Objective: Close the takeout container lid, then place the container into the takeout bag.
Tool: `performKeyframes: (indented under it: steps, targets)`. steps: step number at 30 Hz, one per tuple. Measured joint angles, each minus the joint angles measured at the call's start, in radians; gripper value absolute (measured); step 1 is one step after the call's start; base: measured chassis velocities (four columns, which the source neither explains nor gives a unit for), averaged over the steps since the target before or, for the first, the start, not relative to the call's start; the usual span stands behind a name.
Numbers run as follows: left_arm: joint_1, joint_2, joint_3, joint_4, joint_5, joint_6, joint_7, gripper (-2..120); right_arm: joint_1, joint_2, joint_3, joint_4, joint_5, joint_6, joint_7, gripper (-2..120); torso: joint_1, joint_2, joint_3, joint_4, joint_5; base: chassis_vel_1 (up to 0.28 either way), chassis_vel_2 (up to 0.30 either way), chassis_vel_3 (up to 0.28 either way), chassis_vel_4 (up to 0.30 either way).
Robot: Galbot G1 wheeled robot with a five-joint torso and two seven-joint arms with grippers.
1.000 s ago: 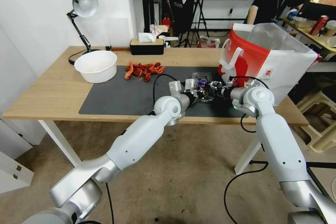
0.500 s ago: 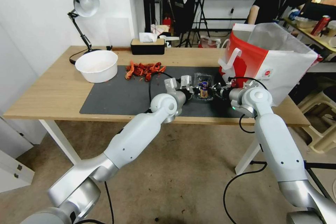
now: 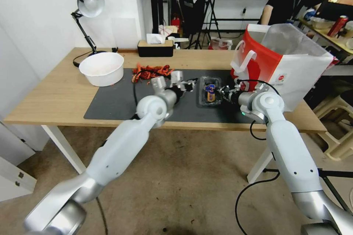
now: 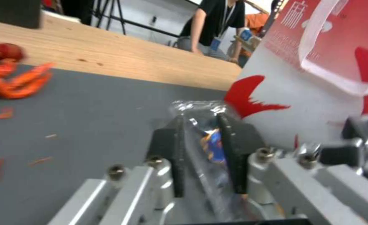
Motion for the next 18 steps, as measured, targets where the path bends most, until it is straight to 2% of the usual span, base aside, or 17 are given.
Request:
performKeyframes:
  steps: [1,4,7,9,10,11,13,14,15,17,18]
  targets:
    - [0.032,0.020,-0.020,-0.028,0.030,-0.002,0.005,32,-0.002,0.000,-0.003,0.005,-0.008,0.003,-0.011,0,0.000,0.000,0.000,0.0000,-0.0002,0.000,0.000,0.000,0.000]
    - [0.066,0.039,-0.040,-0.054,0.052,-0.006,0.012,35,-0.003,0.000,-0.007,0.010,-0.018,0.008,-0.025,0,0.000,0.000,0.000,0.0000,0.0001,0.000,0.000,0.000,0.000]
    - [0.149,0.074,-0.096,-0.122,0.096,-0.010,0.015,52,-0.005,0.005,-0.016,0.021,-0.040,0.020,-0.049,0,0.000,0.000,0.000,-0.0003,0.0000,0.000,0.000,0.000,0.000]
    - [0.171,0.079,-0.111,-0.136,0.107,-0.011,0.016,55,-0.005,0.006,-0.019,0.023,-0.045,0.022,-0.055,0,0.000,0.000,0.000,-0.0002,-0.0001,0.000,0.000,0.000,0.000]
    - [0.228,0.093,-0.152,-0.175,0.145,-0.021,0.018,62,-0.005,0.008,-0.025,0.029,-0.059,0.033,-0.073,0,0.000,0.000,0.000,-0.0001,0.0000,0.000,0.000,0.000,0.000]
    - [0.228,0.093,-0.152,-0.175,0.145,-0.021,0.018,62,-0.005,0.008,-0.025,0.029,-0.059,0.033,-0.073,0,0.000,0.000,0.000,-0.0001,0.0000,0.000,0.000,0.000,0.000]
    - [0.284,0.102,-0.186,-0.211,0.178,-0.034,0.020,71,-0.006,0.008,-0.033,0.036,-0.079,0.044,-0.096,0,0.000,0.000,0.000,0.0000,0.0000,0.000,0.000,0.000,0.000]
    - [0.326,0.106,-0.213,-0.241,0.204,-0.041,0.009,77,-0.010,0.006,-0.041,0.043,-0.112,0.058,-0.131,0,0.000,0.000,0.000,0.0000,-0.0002,0.000,0.000,0.000,0.000]
    - [0.326,0.106,-0.213,-0.241,0.204,-0.041,0.009,77,-0.010,0.006,-0.041,0.043,-0.112,0.058,-0.131,0,0.000,0.000,0.000,0.0000,-0.0002,0.000,0.000,0.000,0.000]
    - [0.409,0.104,-0.259,-0.289,0.298,-0.060,-0.022,89,-0.024,-0.005,-0.067,0.059,-0.238,0.110,-0.251,0,0.000,0.000,0.000,-0.0004,-0.0001,0.000,0.000,0.000,0.000]
    - [0.409,0.104,-0.259,-0.289,0.298,-0.060,-0.022,89,-0.024,-0.005,-0.067,0.059,-0.238,0.110,-0.251,0,0.000,0.000,0.000,-0.0004,-0.0001,0.000,0.000,0.000,0.000]
